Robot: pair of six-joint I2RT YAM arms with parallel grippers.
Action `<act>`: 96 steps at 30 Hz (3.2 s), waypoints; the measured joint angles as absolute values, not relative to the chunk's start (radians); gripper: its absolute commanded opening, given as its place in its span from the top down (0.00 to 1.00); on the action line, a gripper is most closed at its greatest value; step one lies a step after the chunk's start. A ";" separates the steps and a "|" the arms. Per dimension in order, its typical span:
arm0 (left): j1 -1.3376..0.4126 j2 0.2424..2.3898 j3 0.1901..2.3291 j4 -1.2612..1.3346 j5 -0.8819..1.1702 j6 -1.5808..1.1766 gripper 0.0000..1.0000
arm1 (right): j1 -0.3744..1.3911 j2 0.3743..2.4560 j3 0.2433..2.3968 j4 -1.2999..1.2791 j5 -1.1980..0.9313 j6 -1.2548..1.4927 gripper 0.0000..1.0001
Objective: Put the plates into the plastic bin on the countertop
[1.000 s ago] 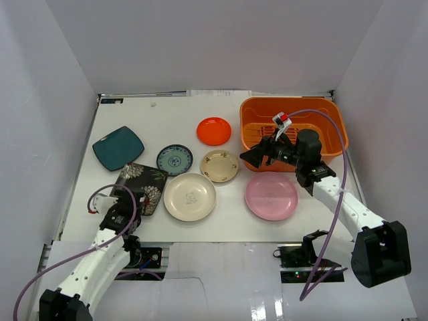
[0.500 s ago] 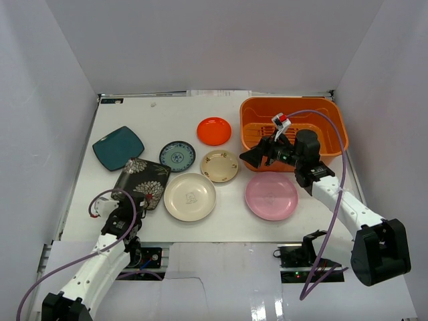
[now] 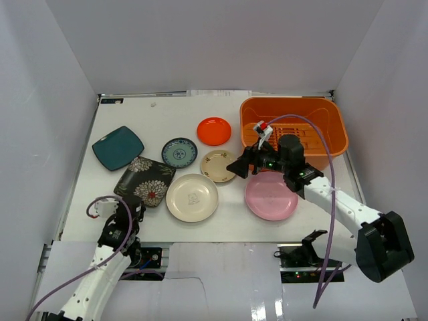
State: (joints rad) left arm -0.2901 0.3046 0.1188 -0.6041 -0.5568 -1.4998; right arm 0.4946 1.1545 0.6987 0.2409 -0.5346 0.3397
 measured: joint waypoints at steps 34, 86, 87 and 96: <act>-0.291 0.020 0.321 -0.779 -0.550 -1.084 1.00 | 0.860 2.119 1.461 0.196 -0.503 0.463 0.02; 0.096 1.129 0.833 -0.285 -0.037 -0.831 0.15 | -0.221 1.400 0.950 0.118 -0.508 0.595 0.92; 0.141 1.143 0.832 -0.295 -0.027 -0.827 0.15 | -0.221 1.400 0.958 0.071 -0.480 0.559 0.92; 0.321 1.225 0.825 -0.336 -0.012 -0.781 0.15 | -0.208 1.485 1.056 -0.136 -0.350 0.374 0.92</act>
State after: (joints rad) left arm 0.3210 1.2247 0.8253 -0.3363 -0.0116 -0.7815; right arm -0.2081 1.4845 1.0565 -0.1364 -0.3496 0.3737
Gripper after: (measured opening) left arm 0.841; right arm 0.125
